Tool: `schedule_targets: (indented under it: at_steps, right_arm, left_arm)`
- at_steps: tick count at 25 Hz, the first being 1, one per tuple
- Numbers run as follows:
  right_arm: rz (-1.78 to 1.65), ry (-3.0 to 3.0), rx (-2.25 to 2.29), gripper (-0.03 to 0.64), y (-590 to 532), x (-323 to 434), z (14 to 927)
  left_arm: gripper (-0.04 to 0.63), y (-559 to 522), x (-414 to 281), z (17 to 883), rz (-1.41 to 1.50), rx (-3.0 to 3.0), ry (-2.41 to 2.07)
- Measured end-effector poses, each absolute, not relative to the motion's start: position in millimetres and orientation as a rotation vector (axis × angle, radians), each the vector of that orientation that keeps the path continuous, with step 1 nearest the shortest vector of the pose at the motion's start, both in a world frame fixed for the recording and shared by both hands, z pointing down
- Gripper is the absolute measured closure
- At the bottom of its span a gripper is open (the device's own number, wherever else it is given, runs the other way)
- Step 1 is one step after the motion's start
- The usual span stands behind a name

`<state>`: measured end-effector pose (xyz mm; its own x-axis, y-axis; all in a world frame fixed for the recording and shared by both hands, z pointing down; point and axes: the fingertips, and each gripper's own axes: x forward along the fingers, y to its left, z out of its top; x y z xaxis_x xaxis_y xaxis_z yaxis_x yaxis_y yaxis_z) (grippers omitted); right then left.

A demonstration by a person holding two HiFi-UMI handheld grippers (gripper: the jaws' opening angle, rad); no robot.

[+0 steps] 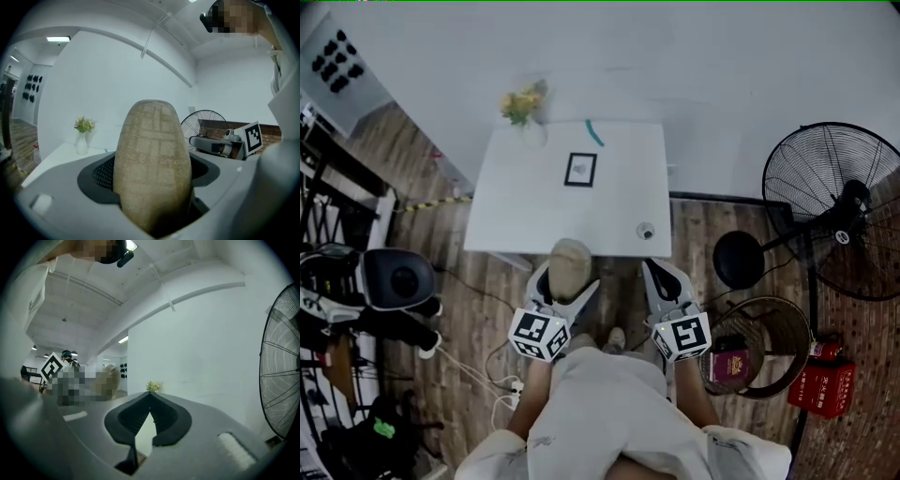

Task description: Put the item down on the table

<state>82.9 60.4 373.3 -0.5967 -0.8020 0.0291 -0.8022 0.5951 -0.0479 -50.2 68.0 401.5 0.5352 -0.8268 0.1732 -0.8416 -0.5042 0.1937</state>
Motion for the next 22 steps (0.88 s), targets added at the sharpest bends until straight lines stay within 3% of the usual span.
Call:
schedule_targets:
  at_steps: [22]
  right_arm:
    - [0.058,-2.776,1.386,0.614,-36.7,74.0,382.0]
  left_arm:
    - [0.160,-34.2,-52.7,405.4,0.048,2.537,-1.390]
